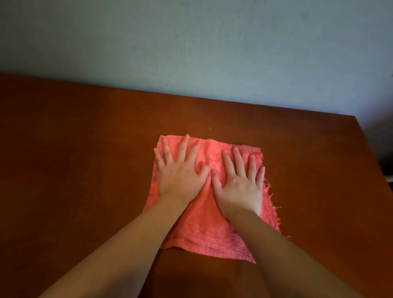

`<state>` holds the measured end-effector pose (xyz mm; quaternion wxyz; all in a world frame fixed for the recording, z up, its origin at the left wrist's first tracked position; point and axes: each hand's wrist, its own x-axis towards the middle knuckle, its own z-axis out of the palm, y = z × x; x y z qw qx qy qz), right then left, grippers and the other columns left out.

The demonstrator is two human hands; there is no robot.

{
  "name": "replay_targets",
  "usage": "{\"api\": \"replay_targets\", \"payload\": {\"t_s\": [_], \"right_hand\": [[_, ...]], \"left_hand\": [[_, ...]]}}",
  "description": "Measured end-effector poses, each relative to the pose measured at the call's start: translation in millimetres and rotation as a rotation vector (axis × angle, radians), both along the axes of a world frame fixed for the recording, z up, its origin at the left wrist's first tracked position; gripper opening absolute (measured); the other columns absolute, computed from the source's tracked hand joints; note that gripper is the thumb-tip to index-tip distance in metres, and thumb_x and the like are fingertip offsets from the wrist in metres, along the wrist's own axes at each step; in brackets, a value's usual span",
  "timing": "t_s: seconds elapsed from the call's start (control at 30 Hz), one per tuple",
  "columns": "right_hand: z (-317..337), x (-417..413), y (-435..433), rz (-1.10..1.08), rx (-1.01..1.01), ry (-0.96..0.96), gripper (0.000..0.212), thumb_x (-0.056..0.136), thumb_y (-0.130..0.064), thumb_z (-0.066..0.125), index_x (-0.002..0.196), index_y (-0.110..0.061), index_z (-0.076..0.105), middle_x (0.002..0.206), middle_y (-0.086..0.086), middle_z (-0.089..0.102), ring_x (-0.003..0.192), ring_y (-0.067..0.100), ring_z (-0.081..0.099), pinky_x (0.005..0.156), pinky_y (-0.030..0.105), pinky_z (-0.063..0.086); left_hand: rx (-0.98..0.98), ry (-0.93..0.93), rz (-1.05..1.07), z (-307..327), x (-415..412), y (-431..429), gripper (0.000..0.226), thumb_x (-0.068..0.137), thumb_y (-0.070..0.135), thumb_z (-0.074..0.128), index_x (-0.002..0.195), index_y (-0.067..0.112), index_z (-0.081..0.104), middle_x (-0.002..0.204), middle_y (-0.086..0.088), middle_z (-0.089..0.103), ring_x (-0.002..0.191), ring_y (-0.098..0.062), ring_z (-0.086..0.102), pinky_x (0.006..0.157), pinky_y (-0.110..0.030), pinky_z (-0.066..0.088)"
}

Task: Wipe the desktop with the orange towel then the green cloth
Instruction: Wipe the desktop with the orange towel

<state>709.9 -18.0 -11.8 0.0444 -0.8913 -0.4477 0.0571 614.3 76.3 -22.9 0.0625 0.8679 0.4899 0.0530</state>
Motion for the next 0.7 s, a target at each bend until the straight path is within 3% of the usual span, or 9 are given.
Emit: {"api": "replay_targets", "payload": {"t_s": [0.1,0.2,0.33,0.47,0.6,0.7], "right_hand": [[2,23,33,0.047,0.012,0.021,0.066,0.087,-0.058,0.000,0.151,-0.040,0.002,0.160,-0.011,-0.004,0.147,0.025,-0.011,0.117,0.049,-0.009],[3,48,67,0.094,0.028,0.043,0.055,0.097,-0.048,0.014,0.150,-0.040,0.005,0.160,-0.012,-0.002,0.147,0.024,-0.011,0.118,0.049,-0.007],[2,82,111,0.158,0.042,0.034,0.054,0.098,-0.046,0.017,0.151,-0.038,0.009,0.160,-0.011,0.002,0.147,0.025,-0.008,0.118,0.049,-0.006],[0,110,153,0.192,0.106,0.014,0.053,0.096,-0.046,0.027,0.148,-0.036,0.024,0.156,-0.005,0.023,0.145,0.028,0.013,0.117,0.050,0.001],[0,120,171,0.215,0.115,-0.061,0.048,0.096,-0.047,0.029,0.139,-0.029,0.040,0.138,0.005,0.047,0.126,0.033,0.039,0.110,0.048,0.019],[0,120,168,0.222,0.133,-0.063,0.048,0.097,-0.048,0.028,0.138,-0.027,0.041,0.138,0.005,0.047,0.126,0.033,0.039,0.110,0.049,0.018]], "left_hand": [[-0.020,-0.007,0.005,2,25,23,0.062,0.092,0.055,0.031,0.148,0.039,0.011,0.160,0.008,0.001,0.143,-0.040,-0.009,0.113,-0.057,-0.009],[-0.021,-0.025,0.024,5,50,51,0.062,0.093,0.054,0.033,0.148,0.039,0.012,0.159,0.008,0.003,0.144,-0.038,-0.009,0.113,-0.055,-0.009],[-0.021,-0.052,0.060,4,82,91,0.062,0.093,0.051,0.037,0.149,0.035,0.016,0.159,0.008,0.008,0.145,-0.035,-0.004,0.115,-0.054,-0.005],[0.034,-0.090,0.121,2,105,125,0.059,0.092,0.049,0.037,0.145,0.025,0.030,0.153,-0.002,0.027,0.144,-0.032,0.011,0.116,-0.051,0.003],[0.102,-0.106,0.181,3,113,138,0.075,0.078,0.054,0.009,0.128,0.016,0.052,0.134,-0.011,0.049,0.134,-0.032,0.032,0.115,-0.047,0.015],[0.059,-0.136,0.164,4,111,136,0.053,0.093,0.047,0.031,0.134,0.018,0.046,0.145,-0.009,0.041,0.141,-0.029,0.021,0.118,-0.045,0.009]]}}
